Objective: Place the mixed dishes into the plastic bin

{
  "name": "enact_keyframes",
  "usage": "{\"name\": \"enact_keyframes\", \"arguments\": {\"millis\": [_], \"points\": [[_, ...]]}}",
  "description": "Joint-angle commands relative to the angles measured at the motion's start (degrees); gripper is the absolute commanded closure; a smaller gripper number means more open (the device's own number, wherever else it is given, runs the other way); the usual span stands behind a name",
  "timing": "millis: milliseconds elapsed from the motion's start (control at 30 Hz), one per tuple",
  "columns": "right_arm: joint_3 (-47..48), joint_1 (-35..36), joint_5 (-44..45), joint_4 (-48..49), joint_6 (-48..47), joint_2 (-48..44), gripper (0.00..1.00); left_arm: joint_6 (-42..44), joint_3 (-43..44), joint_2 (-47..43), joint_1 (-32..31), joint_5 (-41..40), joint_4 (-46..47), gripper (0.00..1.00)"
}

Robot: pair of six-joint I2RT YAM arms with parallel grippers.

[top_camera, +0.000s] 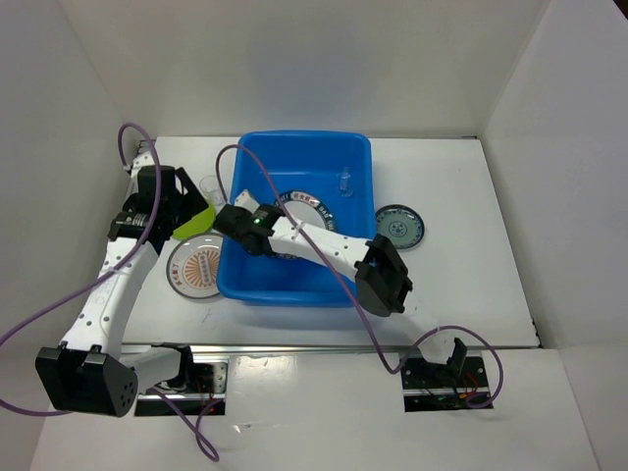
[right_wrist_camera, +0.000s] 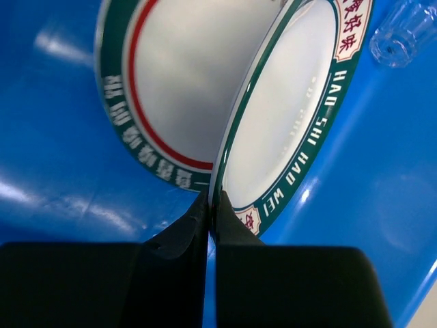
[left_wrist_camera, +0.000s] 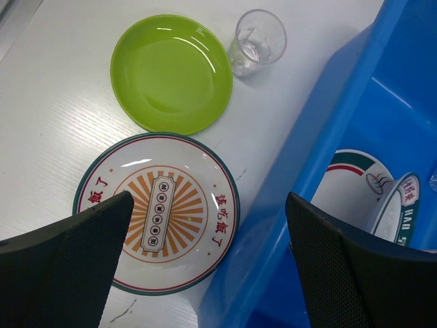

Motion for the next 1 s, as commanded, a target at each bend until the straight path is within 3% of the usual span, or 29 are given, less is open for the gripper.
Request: {"name": "enact_keyframes", "arguments": {"millis": [0, 533, 600, 667, 833, 967], "points": [[1.4, 2.8, 3.6, 4.2, -0.9, -0.4, 1.00, -0.8, -0.5, -0.9, 0.1, 0.9, 2.0, 0.01], [-2.2, 2.8, -0.2, 5.9, -2.6, 2.2, 0.99, -0.8, -0.5, -0.4, 0.1, 1.4, 2.6, 0.01], [-1.7, 2.8, -0.8, 5.9, -2.6, 2.8, 0.95, -0.8, -0.5, -0.4, 0.1, 1.4, 2.6, 0.01], [-1.7, 2.8, -1.3, 5.9, -2.6, 3.8, 0.83, -0.8, -0.5, -0.4, 0.1, 1.4, 2.6, 0.01], [-1.7, 2.8, -1.3, 5.9, -2.6, 4.4, 0.73, -0.2, -0.5, -0.9, 0.1, 1.4, 2.6, 0.01], [-1.2, 2.3, -0.7, 5.9, -2.6, 4.4, 0.56, -0.2, -0.5, -0.9, 0.1, 1.9, 2.6, 0.01]]}}
